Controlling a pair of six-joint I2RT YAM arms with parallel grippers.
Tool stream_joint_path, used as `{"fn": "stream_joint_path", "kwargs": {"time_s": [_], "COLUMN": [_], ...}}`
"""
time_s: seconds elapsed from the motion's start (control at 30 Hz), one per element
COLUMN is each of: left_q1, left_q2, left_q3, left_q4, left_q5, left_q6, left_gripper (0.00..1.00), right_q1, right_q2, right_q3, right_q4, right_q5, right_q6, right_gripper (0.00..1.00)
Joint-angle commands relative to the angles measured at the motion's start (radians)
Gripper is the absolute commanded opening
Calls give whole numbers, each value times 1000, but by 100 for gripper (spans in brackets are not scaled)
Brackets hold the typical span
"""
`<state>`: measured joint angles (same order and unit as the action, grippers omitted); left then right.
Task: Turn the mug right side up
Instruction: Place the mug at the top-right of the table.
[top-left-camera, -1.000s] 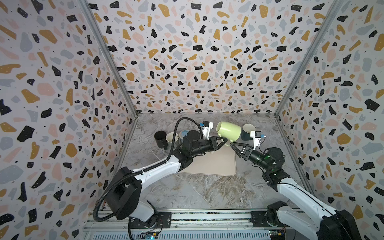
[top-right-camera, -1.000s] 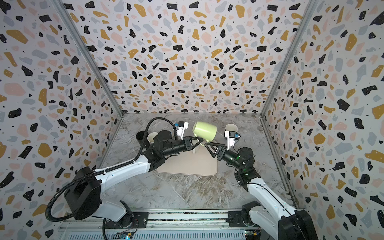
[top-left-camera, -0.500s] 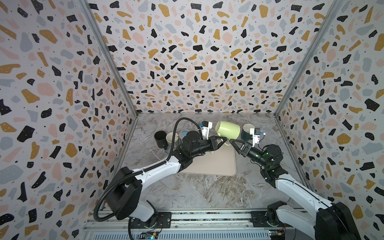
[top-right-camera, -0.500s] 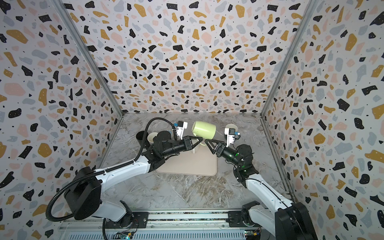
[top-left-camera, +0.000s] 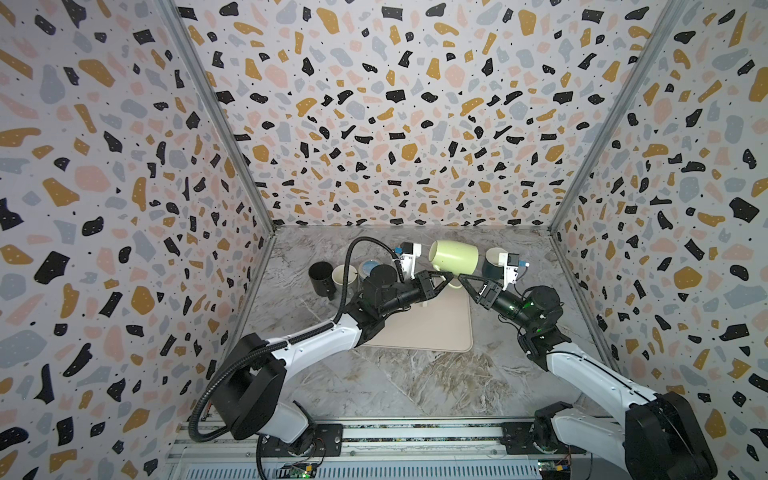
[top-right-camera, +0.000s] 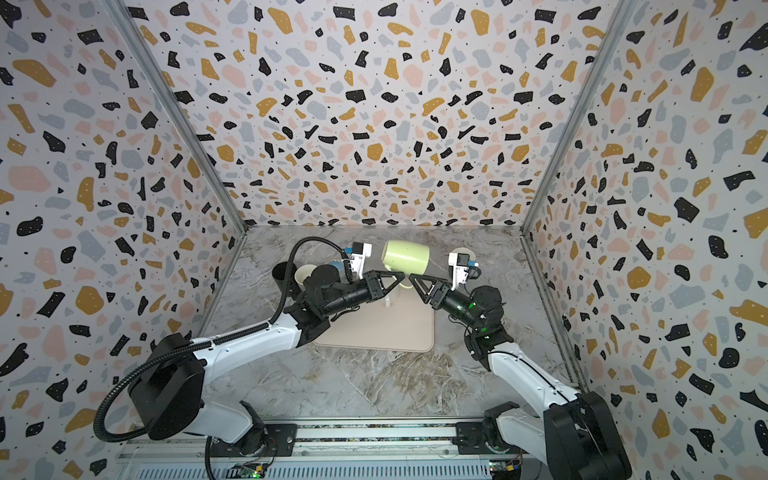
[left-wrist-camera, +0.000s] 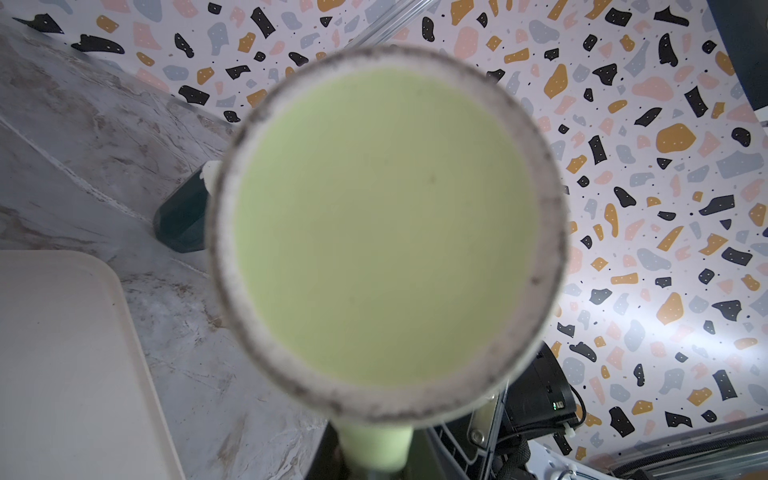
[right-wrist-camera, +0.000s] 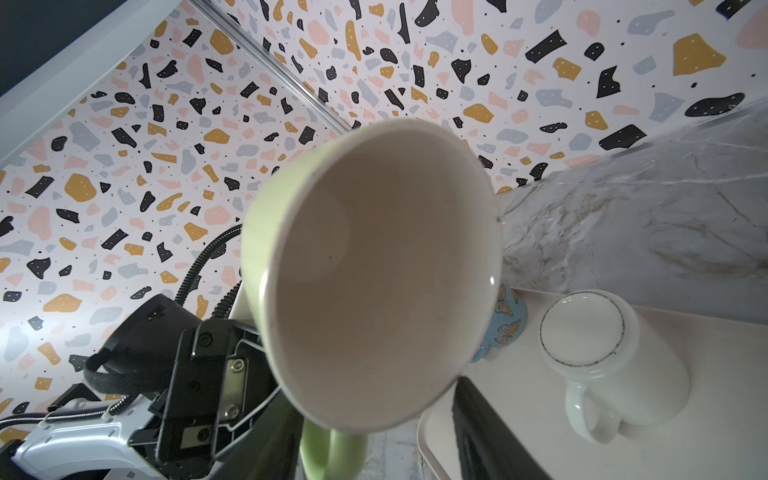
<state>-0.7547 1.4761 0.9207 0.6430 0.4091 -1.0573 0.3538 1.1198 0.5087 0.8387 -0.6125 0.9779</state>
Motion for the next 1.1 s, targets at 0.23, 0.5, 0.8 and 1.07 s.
{"fn": "stream_joint_path", "kwargs": {"time_s": [0.23, 0.5, 0.8, 1.07], "left_q1": [-19, -26, -31, -31], "left_q2": [-6, 13, 65, 71], "left_q3": [13, 24, 29, 48], "left_q4": [221, 240, 259, 133], "left_q5": [-2, -9, 13, -5], "left_q6": [-18, -29, -41, 38], "left_gripper": [0, 0, 0, 40], "right_q1": [22, 23, 28, 24], "right_q2": [21, 46, 75, 68], "right_q3": [65, 77, 86, 88], "right_q4": [71, 97, 105, 77], "right_q5": [-1, 2, 0, 7], "right_q6": [10, 21, 32, 20], "right_gripper": [55, 43, 29, 0]}}
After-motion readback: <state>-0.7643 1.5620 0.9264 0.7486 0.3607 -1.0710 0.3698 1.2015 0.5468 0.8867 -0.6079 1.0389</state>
